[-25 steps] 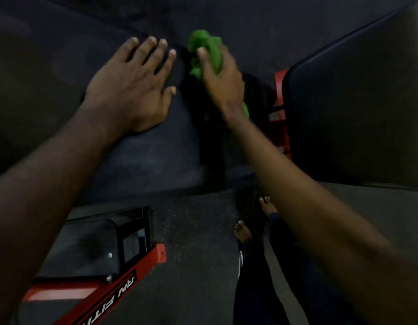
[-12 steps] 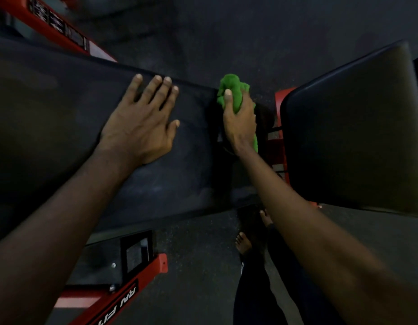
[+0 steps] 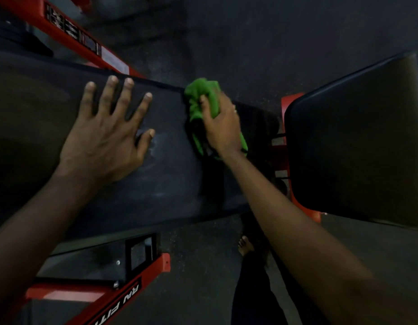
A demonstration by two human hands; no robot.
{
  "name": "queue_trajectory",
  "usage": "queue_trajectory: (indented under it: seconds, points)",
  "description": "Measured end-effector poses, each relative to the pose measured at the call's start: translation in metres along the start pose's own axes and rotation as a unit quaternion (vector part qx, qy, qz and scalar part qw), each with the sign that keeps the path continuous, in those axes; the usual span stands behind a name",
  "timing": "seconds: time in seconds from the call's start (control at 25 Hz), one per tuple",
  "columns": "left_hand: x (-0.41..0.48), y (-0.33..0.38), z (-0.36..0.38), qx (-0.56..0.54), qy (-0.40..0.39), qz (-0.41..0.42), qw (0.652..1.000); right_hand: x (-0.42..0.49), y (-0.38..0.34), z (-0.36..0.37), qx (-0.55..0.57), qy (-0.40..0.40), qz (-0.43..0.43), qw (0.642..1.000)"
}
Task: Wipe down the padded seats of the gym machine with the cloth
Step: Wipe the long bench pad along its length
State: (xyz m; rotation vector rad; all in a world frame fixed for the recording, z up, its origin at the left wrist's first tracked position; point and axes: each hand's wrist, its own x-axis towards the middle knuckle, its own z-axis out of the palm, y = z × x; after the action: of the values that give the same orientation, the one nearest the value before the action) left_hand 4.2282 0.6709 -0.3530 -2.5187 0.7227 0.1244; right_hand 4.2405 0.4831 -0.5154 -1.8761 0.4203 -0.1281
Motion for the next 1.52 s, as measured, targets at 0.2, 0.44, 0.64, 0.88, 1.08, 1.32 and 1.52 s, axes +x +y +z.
queue_trajectory:
  seconds: [0.2, 0.44, 0.64, 0.88, 1.08, 1.32, 1.52]
  points:
    - [0.000, 0.004, 0.000, 0.007, 0.002, -0.009, 1.000, 0.023, -0.004, -0.009, -0.006, 0.030, 0.133, 0.991]
    - [0.000, 0.005, -0.001, -0.013, 0.013, -0.010, 1.000, -0.080, -0.032, 0.005, 0.060, -0.072, -0.135, 0.986]
    - [0.000, 0.005, -0.004, -0.013, 0.008, -0.018, 1.000, -0.004, 0.027, -0.023, -0.008, 0.042, 0.114, 0.993]
    - [0.001, 0.006, -0.002, -0.010, 0.013, -0.019, 1.000, 0.023, -0.031, -0.002, -0.026, 0.013, 0.110, 0.994]
    - [0.001, 0.006, -0.003, -0.012, 0.007, -0.021, 1.000, -0.071, 0.000, -0.017, 0.043, 0.006, 0.024, 0.999]
    - [0.000, 0.007, -0.004, -0.011, 0.001, -0.023, 1.000, 0.027, 0.068, -0.054, -0.053, 0.095, 0.269, 0.957]
    - [0.000, 0.007, -0.005, -0.017, 0.006, -0.023, 1.000, -0.070, 0.001, -0.026, -0.004, 0.006, 0.124, 0.992]
